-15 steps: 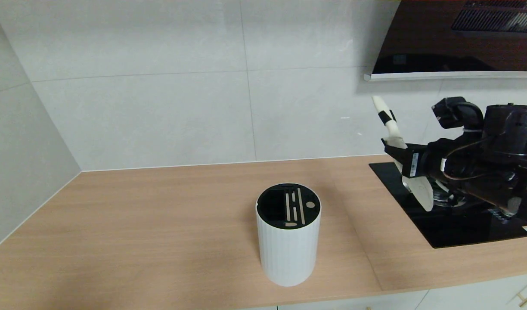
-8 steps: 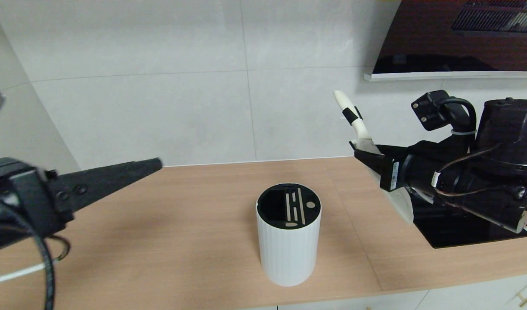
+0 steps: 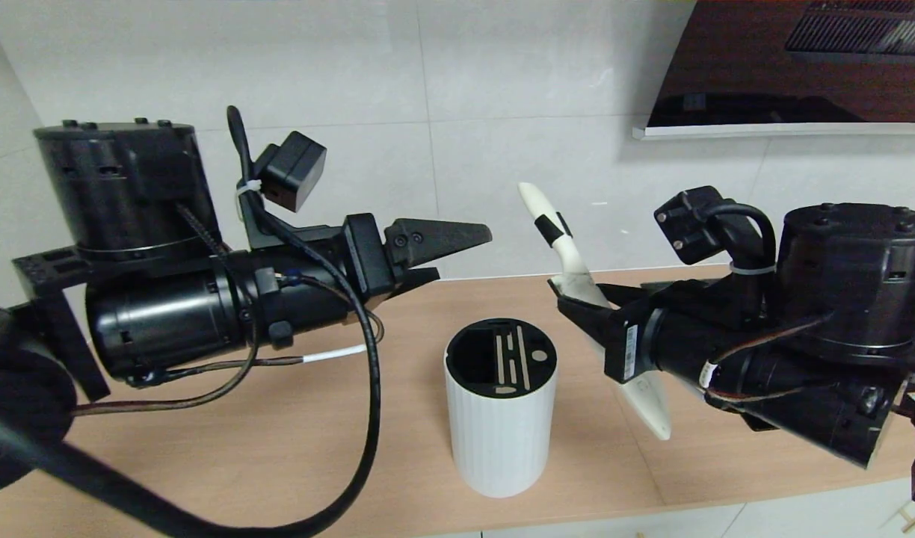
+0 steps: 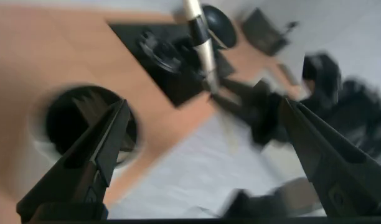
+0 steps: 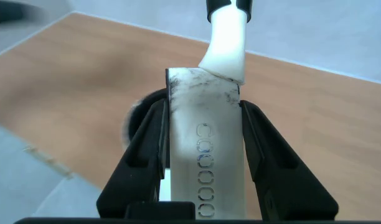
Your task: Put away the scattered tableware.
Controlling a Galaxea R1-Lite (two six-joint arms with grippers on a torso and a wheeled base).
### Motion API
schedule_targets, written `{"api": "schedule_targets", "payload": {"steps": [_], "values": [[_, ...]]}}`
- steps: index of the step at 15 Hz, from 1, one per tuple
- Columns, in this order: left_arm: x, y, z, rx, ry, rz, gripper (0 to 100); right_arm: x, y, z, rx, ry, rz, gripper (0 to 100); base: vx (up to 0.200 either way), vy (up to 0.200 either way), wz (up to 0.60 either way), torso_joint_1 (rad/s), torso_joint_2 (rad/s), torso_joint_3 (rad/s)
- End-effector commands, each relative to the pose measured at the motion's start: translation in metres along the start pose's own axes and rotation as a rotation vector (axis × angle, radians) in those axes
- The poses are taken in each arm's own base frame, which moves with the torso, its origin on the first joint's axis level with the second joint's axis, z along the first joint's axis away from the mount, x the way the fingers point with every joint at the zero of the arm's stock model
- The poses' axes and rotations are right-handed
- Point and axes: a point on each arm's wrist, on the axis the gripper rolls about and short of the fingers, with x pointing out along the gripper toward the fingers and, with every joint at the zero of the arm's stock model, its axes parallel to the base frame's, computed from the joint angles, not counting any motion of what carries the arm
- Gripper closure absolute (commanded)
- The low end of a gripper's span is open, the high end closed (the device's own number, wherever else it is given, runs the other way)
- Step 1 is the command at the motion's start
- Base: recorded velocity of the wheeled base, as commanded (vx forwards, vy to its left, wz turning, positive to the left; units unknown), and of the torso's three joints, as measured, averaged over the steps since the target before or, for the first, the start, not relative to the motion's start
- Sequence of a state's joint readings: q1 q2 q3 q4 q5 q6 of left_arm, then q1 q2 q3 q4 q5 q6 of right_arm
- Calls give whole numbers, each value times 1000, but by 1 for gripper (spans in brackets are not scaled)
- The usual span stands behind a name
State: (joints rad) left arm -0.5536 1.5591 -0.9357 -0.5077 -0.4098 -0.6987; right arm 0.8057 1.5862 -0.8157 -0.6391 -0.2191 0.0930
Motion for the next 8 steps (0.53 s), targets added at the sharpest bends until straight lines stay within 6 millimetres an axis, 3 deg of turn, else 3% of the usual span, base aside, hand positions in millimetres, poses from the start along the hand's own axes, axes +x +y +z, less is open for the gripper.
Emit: {"api": "schedule_targets", "payload": {"steps": [1, 4, 8], "values": [[22, 14, -8, -13, 29, 11, 0, 5, 8, -7, 1, 23, 23, 100, 0, 0, 0, 0, 0, 0], [53, 19, -20, 6, -3, -6, 0, 7, 20, -12, 3, 42, 58, 100, 0, 0, 0, 0, 0, 0], [65, 13, -25, 17, -45, 17, 0, 7, 29, -15, 8, 48, 67, 100, 0, 0, 0, 0, 0, 0]]}}
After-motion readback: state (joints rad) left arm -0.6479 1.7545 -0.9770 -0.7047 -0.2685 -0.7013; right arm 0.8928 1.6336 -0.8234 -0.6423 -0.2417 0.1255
